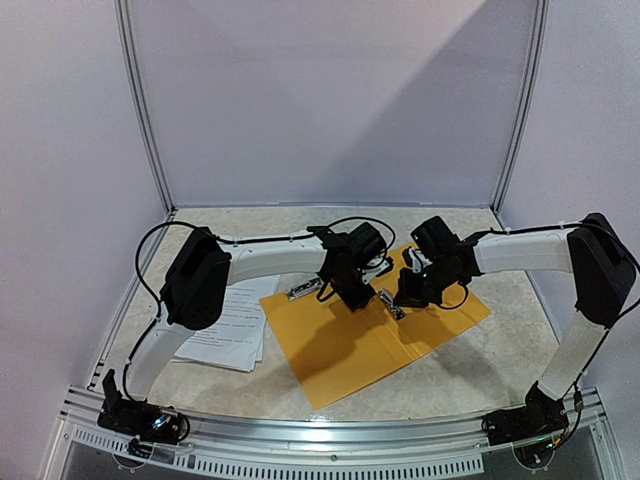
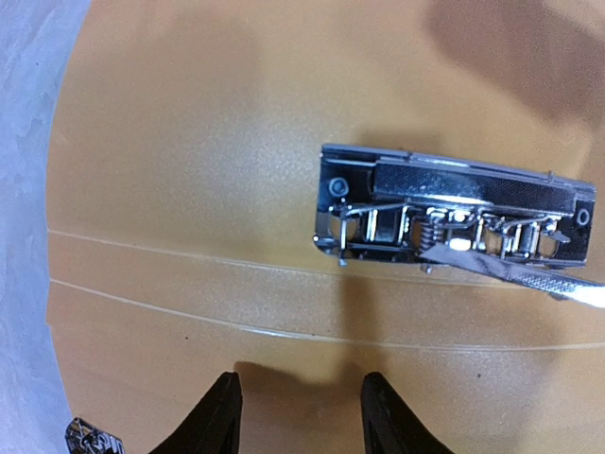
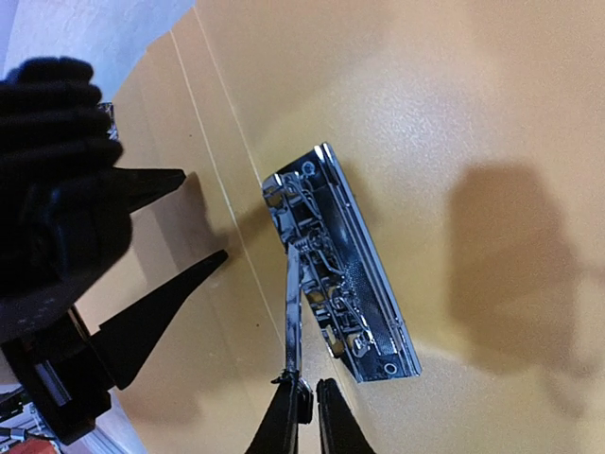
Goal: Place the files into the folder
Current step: Open the spring clip on the folder.
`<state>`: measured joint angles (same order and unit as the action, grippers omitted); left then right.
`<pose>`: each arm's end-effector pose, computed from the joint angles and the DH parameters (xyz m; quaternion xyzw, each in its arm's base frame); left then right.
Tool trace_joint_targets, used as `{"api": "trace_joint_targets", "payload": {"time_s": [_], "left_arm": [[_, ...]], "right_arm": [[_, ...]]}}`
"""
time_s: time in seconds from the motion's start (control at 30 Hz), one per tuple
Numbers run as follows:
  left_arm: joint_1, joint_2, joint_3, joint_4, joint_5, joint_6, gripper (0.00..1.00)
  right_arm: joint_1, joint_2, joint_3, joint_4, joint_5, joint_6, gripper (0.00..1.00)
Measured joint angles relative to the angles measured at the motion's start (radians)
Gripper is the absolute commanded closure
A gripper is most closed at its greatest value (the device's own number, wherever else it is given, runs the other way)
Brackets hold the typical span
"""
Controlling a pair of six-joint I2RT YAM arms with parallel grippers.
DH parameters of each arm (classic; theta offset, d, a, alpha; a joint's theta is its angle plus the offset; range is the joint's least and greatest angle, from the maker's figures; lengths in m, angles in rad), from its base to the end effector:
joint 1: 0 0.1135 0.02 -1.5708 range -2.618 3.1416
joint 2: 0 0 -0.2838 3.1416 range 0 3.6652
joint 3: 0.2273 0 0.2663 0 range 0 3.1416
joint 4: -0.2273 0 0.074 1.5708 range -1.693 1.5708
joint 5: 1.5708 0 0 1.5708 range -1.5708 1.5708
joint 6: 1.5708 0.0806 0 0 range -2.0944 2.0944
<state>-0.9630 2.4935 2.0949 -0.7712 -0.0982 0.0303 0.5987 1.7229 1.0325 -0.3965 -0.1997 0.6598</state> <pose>0.3313 -0.4625 0.0974 0.4578 0.8652 -0.0465 0.1993 0.2986 0.2231 0.1396 0.0056 0.9663 0.2186 0.1358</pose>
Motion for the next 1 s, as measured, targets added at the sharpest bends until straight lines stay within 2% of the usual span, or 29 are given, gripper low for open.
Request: {"api": "trace_joint_targets", "payload": {"time_s": [0.47,0.73,0.83,1.0], "left_arm": [[-0.001,0.000,0.000,0.000,0.002,0.012,0.55],[-0.001,0.000,0.000,0.001,0.007,0.023,0.55],[-0.001,0.000,0.000,0.002,0.008,0.024,0.55],[-0.001,0.000,0.000,0.002,0.009,0.027,0.55]], "right_arm": [[-0.044,0.000,-0.013,0.076,-0.205,0.037,0.82],[-0.052,-0.005,-0.017,0.102,-0.271,0.061,0.77],[-0.070,-0.037,-0.017,0.085,-0.274,0.042,0.73],[-0.114,-0.135,0.008,0.010,-0.276,-0.071,0.57]]}}
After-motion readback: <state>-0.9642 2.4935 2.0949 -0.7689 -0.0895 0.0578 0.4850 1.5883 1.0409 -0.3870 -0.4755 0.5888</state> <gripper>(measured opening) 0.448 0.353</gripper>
